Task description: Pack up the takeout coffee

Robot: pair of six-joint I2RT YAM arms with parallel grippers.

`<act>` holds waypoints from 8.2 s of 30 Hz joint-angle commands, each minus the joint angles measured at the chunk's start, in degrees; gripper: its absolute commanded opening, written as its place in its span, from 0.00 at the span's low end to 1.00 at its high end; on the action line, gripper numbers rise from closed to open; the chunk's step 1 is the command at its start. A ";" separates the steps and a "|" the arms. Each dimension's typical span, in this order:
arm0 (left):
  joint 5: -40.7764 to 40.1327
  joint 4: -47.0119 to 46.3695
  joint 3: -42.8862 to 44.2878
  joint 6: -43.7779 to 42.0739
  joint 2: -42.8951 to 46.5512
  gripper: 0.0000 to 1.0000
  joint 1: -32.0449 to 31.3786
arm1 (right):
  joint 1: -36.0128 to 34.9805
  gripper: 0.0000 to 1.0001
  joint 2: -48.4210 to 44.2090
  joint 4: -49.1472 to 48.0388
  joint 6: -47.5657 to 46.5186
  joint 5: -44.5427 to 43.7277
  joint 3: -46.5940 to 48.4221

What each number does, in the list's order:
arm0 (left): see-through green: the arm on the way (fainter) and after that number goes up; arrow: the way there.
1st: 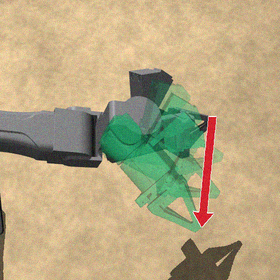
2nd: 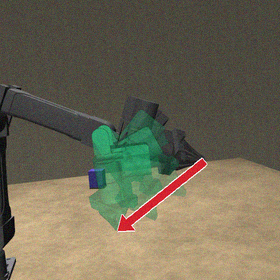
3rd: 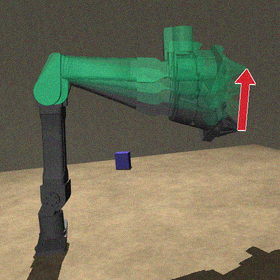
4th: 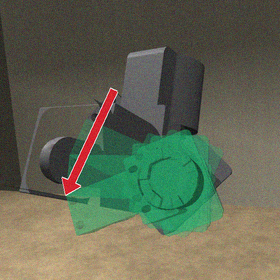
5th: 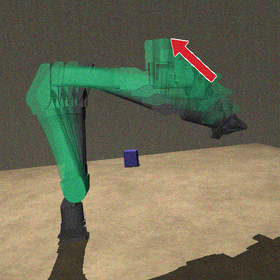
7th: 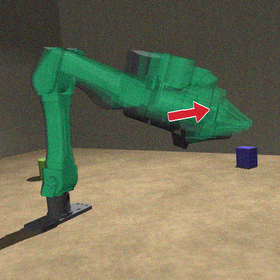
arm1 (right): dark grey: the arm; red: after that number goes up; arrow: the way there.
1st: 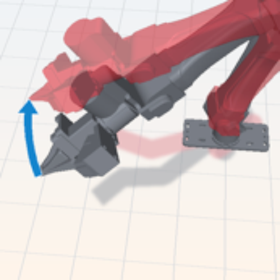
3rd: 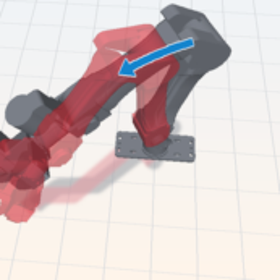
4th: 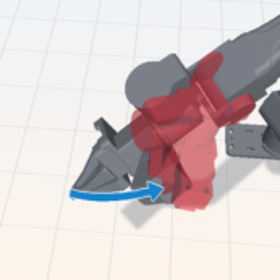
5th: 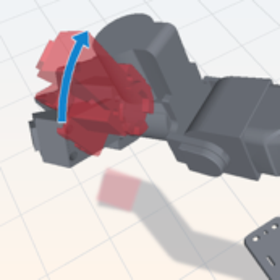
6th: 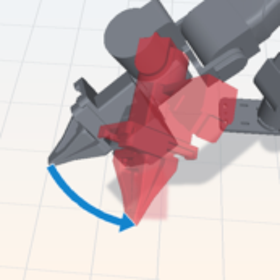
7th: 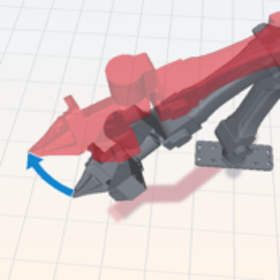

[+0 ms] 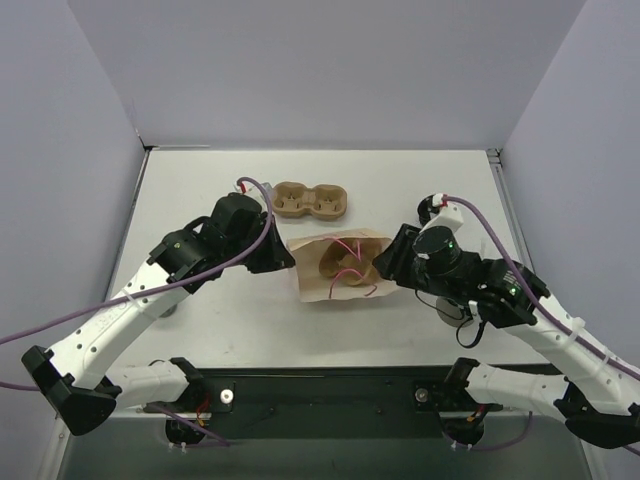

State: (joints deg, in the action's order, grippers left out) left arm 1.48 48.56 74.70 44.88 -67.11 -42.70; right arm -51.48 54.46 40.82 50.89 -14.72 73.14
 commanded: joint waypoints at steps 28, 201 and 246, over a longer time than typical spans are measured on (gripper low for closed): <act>7.14 -6.63 -4.56 2.31 4.01 0.00 0.77 | -9.16 0.34 14.27 7.78 21.35 -25.71 -3.27; 5.22 14.90 13.09 -5.07 -2.06 0.47 11.58 | 20.99 0.31 54.71 15.08 -38.77 23.88 53.51; 4.06 1.28 5.64 -3.84 -1.62 0.47 14.05 | 2.88 0.07 26.67 10.69 14.23 -10.50 20.64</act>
State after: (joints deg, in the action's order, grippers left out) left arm 2.42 55.70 79.83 39.97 -68.75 -28.45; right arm -48.42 83.35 52.01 64.31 -22.31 94.24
